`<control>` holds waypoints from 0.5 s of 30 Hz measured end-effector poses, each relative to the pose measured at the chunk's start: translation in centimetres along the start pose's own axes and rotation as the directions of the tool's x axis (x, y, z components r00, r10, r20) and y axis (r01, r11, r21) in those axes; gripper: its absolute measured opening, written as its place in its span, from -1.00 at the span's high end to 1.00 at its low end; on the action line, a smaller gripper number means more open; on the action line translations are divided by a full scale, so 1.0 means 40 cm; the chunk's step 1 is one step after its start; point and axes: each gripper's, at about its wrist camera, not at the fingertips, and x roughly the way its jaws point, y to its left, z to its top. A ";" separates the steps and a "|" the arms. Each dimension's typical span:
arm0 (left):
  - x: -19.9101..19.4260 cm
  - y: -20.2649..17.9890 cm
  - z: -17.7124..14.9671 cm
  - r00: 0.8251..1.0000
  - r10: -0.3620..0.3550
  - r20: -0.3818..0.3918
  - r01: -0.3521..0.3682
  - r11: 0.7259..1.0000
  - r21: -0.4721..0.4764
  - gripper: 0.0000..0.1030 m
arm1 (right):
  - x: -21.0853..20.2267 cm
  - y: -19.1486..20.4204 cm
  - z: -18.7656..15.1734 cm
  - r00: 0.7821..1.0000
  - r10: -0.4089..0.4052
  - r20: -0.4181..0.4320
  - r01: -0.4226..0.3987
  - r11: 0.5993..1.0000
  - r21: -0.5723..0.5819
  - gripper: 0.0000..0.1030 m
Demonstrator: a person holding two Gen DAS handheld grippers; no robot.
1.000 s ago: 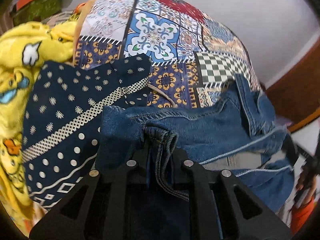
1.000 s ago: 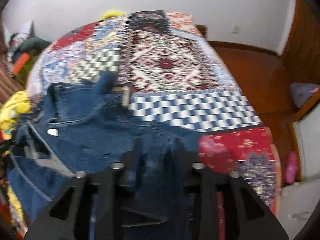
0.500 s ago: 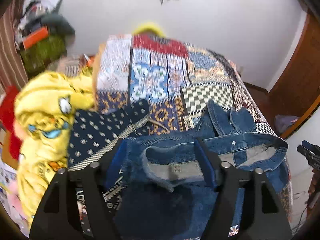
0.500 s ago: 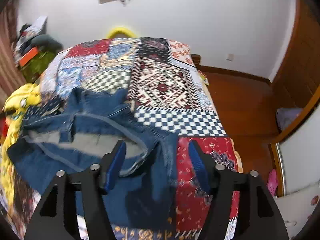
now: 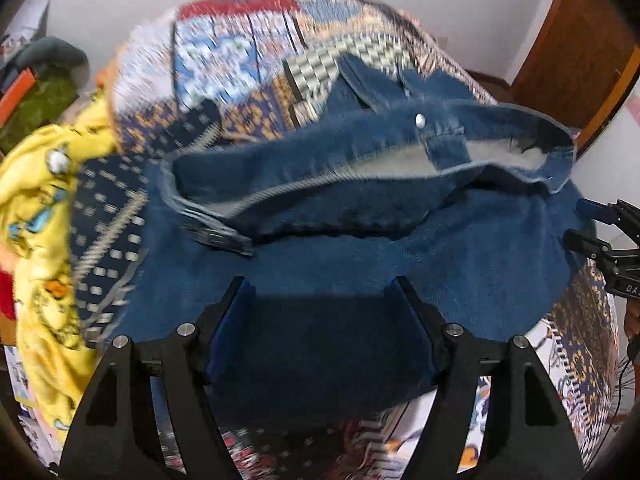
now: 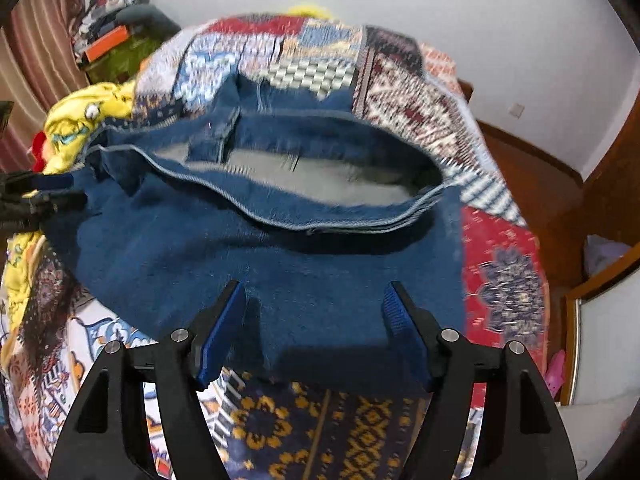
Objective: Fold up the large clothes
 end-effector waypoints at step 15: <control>0.094 0.122 0.221 0.985 0.156 0.074 -0.138 0.969 -0.204 -0.34 | 0.150 -0.095 0.218 0.997 -0.070 0.017 0.063 0.966 0.252 -0.32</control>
